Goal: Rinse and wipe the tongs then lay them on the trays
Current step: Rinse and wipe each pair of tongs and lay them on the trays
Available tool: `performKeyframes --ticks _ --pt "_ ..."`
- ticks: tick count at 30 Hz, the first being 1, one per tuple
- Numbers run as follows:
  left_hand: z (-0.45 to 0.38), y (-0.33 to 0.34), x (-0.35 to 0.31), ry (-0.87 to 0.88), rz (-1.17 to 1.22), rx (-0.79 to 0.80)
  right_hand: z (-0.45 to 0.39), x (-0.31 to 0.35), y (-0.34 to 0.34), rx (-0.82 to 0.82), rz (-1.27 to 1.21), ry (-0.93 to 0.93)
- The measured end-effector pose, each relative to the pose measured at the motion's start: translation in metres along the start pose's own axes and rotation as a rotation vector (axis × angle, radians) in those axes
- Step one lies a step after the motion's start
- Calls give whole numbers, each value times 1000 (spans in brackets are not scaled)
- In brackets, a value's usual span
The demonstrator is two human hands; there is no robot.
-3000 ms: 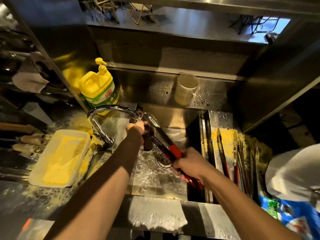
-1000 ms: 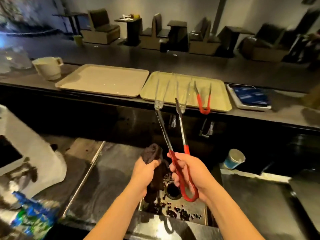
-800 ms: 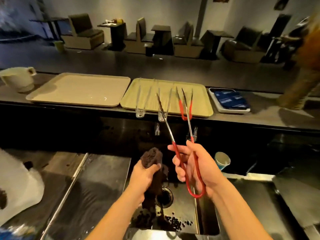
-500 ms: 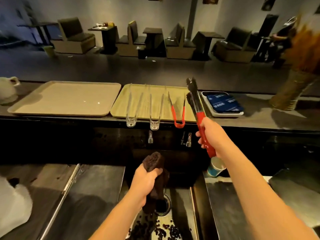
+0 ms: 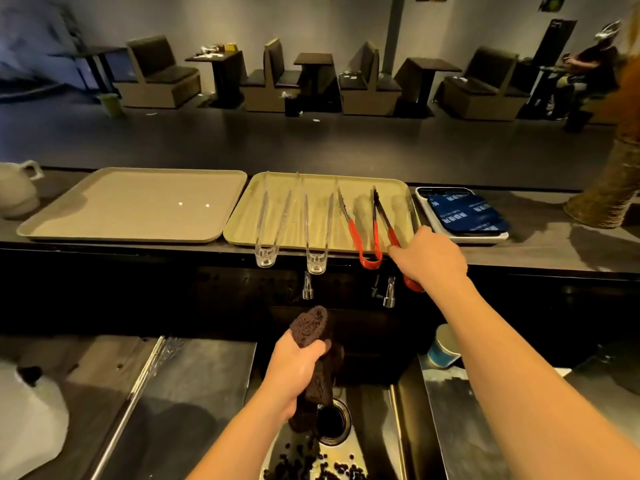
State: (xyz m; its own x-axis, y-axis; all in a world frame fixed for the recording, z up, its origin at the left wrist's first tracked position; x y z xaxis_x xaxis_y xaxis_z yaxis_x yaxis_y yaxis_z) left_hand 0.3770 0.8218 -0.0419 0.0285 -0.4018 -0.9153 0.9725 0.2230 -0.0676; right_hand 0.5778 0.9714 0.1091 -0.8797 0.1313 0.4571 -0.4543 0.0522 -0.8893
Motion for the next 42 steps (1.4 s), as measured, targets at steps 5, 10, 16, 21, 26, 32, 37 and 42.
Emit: performKeyframes --ticks 5,10,16,21,26,32,37,42 --pt "-1 -12 4 -8 11 -18 -12 7 -4 5 141 25" --pt "4 -25 7 -35 45 -47 14 27 -20 -228 172 -157" --pt "20 -53 18 -92 167 -157 92 59 30 293 -342 -389" --pt "52 -107 38 -141 248 -275 160 91 108 569 -448 -458" --pt "107 -204 78 -205 408 -484 242 152 176 771 -419 -623" --pt "214 -322 136 -165 512 -749 369 234 250 1022 -357 -762" --pt "310 -402 194 -169 705 -909 481 290 313 1125 -310 -856" --pt "384 -471 253 -148 753 -1027 563 319 367 1146 -255 -850"
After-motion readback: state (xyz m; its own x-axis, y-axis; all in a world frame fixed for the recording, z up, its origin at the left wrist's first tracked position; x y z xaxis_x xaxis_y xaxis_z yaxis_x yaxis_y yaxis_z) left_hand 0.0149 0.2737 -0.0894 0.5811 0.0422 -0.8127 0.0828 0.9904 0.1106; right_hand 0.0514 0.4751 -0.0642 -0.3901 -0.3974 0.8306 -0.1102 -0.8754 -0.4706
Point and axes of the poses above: each hand's wrist, its own z-axis away from the middle knuckle, its own y-axis out of the palm, x = y × z, the point moved 5 cm from there along -z, towards the middle knuckle, and after that the axes turned 9 degrees about -z, right-handed, at the moved point
